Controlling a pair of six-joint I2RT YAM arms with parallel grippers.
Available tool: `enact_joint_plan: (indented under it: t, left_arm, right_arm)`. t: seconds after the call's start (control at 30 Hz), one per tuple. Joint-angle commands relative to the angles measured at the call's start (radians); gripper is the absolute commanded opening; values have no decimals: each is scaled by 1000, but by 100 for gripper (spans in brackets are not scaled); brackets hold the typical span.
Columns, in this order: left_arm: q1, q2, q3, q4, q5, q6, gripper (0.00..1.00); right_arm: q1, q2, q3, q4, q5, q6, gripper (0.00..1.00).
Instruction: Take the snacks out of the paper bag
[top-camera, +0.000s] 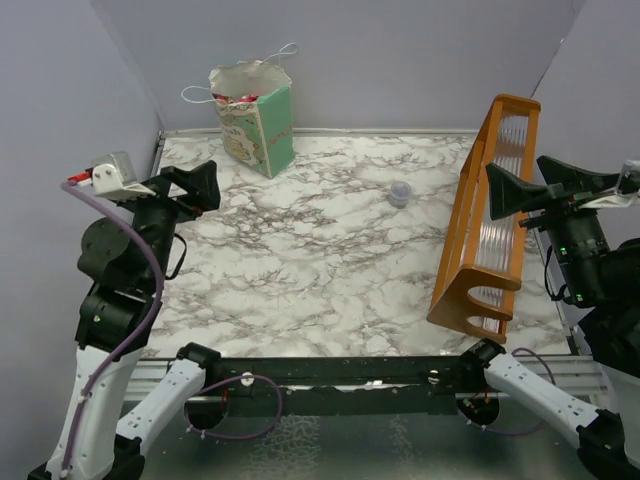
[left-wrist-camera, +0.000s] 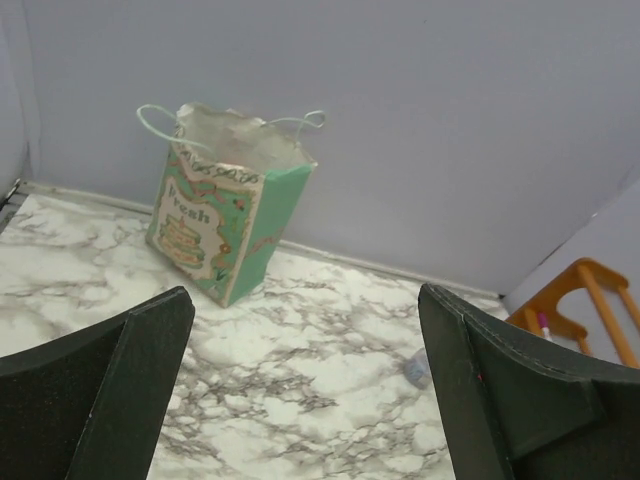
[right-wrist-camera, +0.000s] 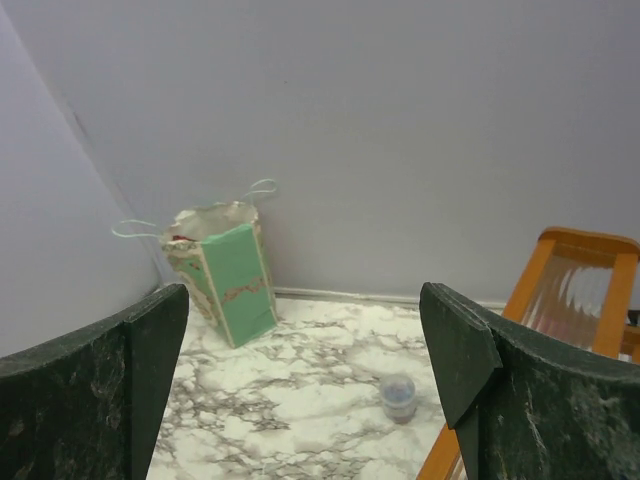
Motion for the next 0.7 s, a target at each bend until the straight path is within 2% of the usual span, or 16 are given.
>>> enact_joint_plan:
  t: [0.0, 0.3, 0.5, 0.67]
  left_arm:
    - [43, -8, -131, 175, -35, 54, 98]
    - [121, 49, -348, 364, -8, 117, 97]
    - [157, 166, -347, 386, 16, 147, 97]
    - [219, 286, -304, 387, 105, 127, 97]
  right_arm:
    - [-103, 43, -24, -5, -81, 62, 99]
    - [-293, 88, -112, 24, -240, 135, 99]
    - [-364, 110, -165, 44, -381, 170, 99]
    - [-391, 115, -207, 69, -479, 188, 99]
